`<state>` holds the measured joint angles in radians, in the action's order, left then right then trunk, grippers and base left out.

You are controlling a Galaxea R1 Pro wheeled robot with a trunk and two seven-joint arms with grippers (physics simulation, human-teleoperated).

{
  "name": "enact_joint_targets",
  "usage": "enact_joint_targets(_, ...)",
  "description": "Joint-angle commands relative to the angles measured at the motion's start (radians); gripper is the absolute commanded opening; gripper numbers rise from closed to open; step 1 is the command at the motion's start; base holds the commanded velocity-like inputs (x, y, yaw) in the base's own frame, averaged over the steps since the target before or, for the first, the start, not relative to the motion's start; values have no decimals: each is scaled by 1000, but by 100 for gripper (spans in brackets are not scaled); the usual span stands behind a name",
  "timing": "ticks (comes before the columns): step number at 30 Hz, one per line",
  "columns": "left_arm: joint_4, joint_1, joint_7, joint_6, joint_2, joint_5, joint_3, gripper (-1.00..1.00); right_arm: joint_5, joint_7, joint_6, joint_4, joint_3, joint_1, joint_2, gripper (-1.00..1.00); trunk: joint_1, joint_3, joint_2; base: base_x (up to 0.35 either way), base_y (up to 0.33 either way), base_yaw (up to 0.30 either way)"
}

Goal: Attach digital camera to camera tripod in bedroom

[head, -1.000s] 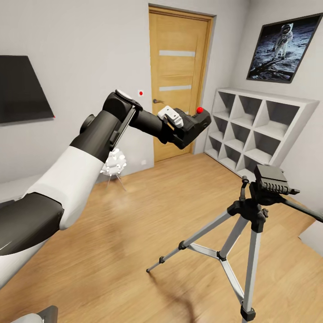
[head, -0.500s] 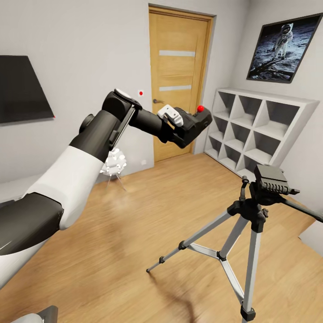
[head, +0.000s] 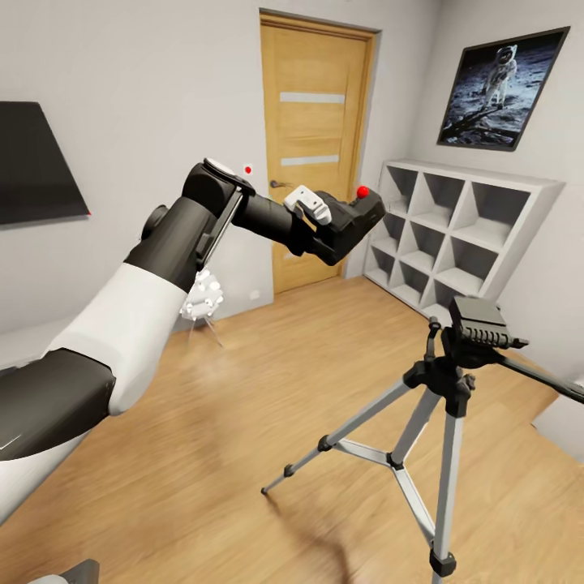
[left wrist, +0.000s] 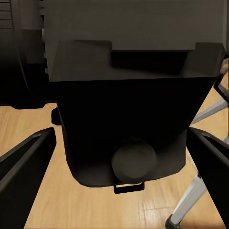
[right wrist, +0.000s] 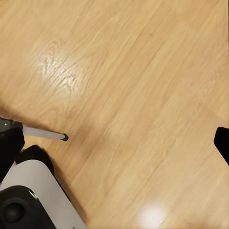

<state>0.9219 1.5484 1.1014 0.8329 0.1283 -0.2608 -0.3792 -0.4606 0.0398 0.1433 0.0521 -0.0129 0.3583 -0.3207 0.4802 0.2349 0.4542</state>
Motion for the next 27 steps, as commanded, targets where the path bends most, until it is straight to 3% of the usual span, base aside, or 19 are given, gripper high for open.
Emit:
enact_joint_targets(1,2,1,10,6,0,-9,6,-100,-5,4,8,5,-2,2,1,100,1,1,2,0,0,-197)
enact_joint_targets(5,7,1,11,7,6,-7,39,-100,-6,5,11,5,-1,2,1,100,1,-2,2,0,0,-214)
enact_joint_targets(17,7,1,40,15,10,3,83,-100,-7,5,12,4,-1,2,0,100,1,-13,2,0,0,-222)
enact_joint_targets(23,5,1,45,15,10,4,92,-100,-7,7,13,3,-1,2,-4,100,1,-19,2,0,0,-223)
enact_joint_targets(27,0,1,46,17,10,3,94,-100,-7,55,13,4,-1,2,-11,100,1,-23,2,0,0,-204)
